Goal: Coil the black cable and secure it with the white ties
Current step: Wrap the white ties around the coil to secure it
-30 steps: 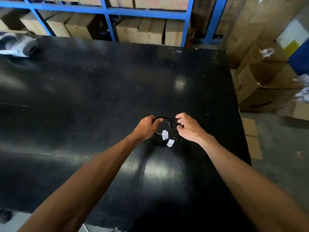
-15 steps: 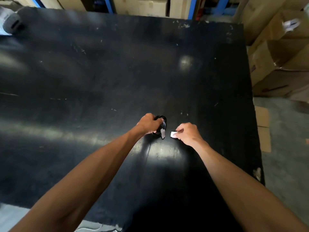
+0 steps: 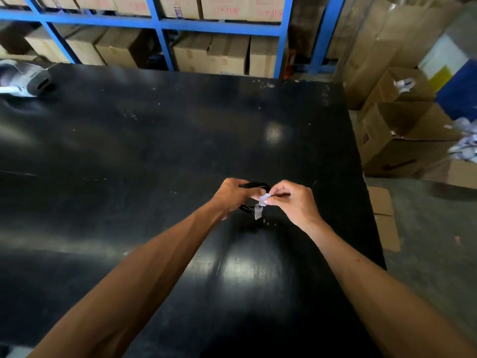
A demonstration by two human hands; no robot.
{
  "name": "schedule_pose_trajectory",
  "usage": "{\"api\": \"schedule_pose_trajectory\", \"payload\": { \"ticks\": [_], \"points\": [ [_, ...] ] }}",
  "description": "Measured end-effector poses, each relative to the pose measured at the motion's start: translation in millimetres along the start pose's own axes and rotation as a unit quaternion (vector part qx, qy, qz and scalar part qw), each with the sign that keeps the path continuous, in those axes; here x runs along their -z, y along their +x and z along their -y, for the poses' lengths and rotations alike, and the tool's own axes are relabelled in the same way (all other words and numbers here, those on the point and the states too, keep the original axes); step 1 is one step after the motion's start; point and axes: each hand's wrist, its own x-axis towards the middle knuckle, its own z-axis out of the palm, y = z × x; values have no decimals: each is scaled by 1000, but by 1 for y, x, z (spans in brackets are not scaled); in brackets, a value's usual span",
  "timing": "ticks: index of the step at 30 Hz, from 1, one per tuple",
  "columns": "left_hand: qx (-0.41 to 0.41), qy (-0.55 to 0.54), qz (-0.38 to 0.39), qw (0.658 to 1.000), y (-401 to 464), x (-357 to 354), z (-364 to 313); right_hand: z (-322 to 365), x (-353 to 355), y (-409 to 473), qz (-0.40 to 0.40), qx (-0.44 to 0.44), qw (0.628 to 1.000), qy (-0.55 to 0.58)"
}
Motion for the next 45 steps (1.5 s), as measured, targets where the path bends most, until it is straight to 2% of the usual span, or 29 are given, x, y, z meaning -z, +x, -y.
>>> {"api": "schedule_pose_trajectory", "payload": {
  "ticks": [5, 13, 19, 23, 25, 27, 28, 31, 34, 38, 41, 43, 45],
  "points": [
    [48, 1, -6, 999, -16, -2, -18, 11, 7, -6, -5, 94, 995, -30],
    [152, -59, 21, 986, -30, -3, -40, 29, 22, -10, 37, 219, 969, -108],
    [150, -112, -59, 981, -29, -10, -56, 43, 19, -12, 12, 288, 939, -189],
    [116, -116, -136, 977, -22, 10, -57, 54, 24, -16, 3, 332, 929, -160],
    [91, -92, -133, 983, -23, 16, -60, 60, 28, -17, 61, 299, 946, -113],
    [43, -54, -116, 991, -25, 18, -64, 69, 27, -15, 131, 162, 978, 7],
    [12, -36, -103, 994, -27, 17, -68, 74, 28, -14, 147, 88, 981, 85],
    [-63, -28, -55, 996, -33, 12, -79, 89, 32, -7, 131, -34, 956, 261],
    [-95, -28, -46, 994, -34, 10, -86, 98, 37, -3, 90, -84, 941, 316],
    [-111, -18, -62, 992, -33, 7, -93, 101, 43, -2, 100, -152, 926, 332],
    [-137, 25, -52, 989, -36, 9, -94, 97, 51, -3, 115, -152, 951, 244],
    [-140, 72, -20, 987, -40, 15, -94, 94, 60, -1, 87, -130, 970, 184],
    [-135, 131, 29, 982, -45, 21, -94, 94, 71, 5, 19, -96, 983, 156]
  ]
}}
